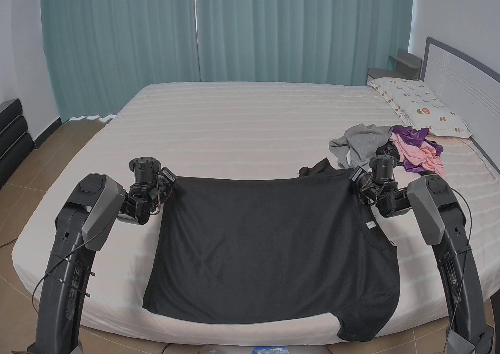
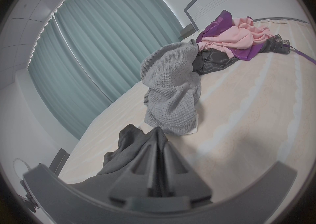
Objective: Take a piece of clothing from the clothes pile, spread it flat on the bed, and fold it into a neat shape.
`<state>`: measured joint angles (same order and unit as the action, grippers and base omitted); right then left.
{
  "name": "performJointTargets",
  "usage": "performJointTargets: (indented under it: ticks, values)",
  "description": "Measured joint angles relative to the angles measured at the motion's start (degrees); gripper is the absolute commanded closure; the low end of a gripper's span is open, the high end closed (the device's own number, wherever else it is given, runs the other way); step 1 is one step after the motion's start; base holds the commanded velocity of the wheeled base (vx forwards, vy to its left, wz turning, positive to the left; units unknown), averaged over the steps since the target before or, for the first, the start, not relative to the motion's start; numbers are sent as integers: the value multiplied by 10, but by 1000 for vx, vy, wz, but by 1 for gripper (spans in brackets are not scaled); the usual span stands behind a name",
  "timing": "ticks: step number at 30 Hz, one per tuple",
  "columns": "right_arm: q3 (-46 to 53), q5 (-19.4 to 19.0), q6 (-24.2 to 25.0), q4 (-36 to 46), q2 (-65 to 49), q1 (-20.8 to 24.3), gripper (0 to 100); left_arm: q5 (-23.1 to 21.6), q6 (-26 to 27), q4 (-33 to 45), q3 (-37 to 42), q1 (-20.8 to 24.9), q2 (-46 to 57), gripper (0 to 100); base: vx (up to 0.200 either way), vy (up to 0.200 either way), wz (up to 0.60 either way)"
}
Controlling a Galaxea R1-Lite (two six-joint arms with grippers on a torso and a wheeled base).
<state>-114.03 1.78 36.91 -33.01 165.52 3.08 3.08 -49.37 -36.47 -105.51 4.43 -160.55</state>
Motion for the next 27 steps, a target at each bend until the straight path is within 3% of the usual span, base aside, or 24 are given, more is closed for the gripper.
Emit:
performJointTargets:
  ticks: [8,14,27]
  values:
    - [28,0,2,0,-12,0,0,0,0,6,4,1,0,0,0,0,0]
    - [123,-4,11,-13,-66,-6,0,0,-4,5,33,1,10,0,0,0,0]
    - [473,-82,30,-133,-250,-15,0,-14,-38,-32,284,-1,161,0,0,0,0]
